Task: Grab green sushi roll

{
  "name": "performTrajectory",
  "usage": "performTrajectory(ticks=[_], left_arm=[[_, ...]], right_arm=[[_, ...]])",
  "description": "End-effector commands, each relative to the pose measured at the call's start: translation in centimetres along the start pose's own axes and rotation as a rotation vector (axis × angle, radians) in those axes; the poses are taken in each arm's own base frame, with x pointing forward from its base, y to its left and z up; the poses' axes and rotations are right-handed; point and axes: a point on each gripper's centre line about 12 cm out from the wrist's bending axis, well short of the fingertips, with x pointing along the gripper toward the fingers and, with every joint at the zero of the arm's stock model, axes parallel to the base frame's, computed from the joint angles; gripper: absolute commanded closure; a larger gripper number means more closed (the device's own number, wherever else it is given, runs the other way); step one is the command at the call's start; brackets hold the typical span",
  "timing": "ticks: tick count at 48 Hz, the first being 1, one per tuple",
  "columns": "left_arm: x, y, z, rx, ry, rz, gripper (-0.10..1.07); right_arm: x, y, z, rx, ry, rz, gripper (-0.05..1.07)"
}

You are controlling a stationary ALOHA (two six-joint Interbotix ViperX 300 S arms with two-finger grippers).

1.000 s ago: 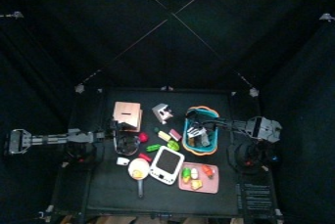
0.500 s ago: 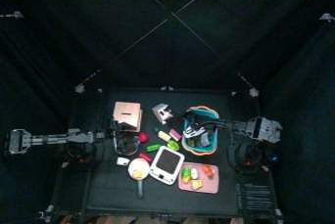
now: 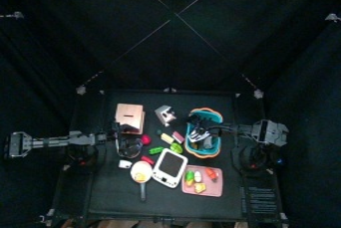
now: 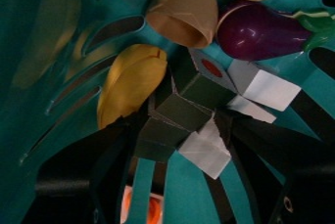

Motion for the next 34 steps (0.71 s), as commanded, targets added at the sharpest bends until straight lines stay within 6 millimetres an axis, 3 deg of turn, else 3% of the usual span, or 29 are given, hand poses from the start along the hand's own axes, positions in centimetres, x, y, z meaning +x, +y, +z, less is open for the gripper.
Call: performTrajectory(ticks=[1,22,34], left_arm=[[0.1,0.0,0.4,0.001,-0.012,0.001,0.0],[0.1,0.0,0.4,0.0,-0.013,0.001,0.0],[0.1,0.0,0.1,0.0,0.007,0.004,0.0]], right_arm=[[-0.8,-0.2,-0.1,0.012,-0.016,0.014,0.08],[0.3,-0.1,0.0,0.014,-0.011,0.01,0.08],[-2.9,-0.5,-0.4,0.021,-0.021,0.02,0.08]])
